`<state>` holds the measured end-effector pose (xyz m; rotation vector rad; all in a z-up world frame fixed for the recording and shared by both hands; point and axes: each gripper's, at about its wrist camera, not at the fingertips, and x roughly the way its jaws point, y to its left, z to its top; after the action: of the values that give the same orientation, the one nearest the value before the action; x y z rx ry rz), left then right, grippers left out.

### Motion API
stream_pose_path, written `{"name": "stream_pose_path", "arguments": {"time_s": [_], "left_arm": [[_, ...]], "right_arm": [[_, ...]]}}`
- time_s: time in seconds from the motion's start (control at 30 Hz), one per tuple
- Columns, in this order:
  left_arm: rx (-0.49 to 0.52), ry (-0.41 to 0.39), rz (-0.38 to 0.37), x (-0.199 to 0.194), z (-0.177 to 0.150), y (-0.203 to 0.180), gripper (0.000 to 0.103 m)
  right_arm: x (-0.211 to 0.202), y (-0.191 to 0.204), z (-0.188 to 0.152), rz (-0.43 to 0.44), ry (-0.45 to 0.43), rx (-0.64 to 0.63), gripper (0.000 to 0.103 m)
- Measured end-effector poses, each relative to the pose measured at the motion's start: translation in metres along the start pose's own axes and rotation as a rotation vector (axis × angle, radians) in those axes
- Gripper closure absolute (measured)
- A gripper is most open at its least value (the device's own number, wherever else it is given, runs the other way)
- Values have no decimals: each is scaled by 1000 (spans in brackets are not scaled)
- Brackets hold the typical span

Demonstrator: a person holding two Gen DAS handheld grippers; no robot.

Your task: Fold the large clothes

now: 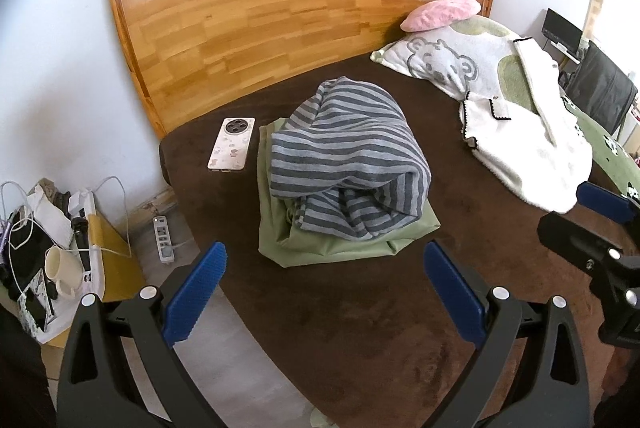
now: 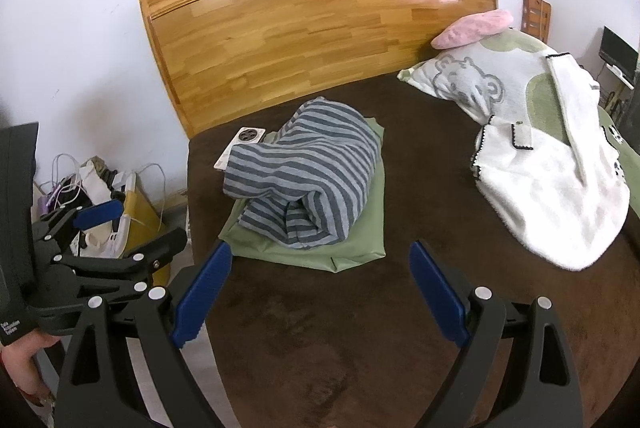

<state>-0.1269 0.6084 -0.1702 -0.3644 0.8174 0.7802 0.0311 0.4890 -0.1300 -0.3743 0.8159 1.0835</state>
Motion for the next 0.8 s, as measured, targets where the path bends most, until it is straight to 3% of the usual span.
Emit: {"name": "stream_pose_path", "arguments": {"time_s": [0.8], "left_arm": [[5,-20,20,4,2,1,7]], "right_arm": [[10,0,0,6,19,-10,14]]}}
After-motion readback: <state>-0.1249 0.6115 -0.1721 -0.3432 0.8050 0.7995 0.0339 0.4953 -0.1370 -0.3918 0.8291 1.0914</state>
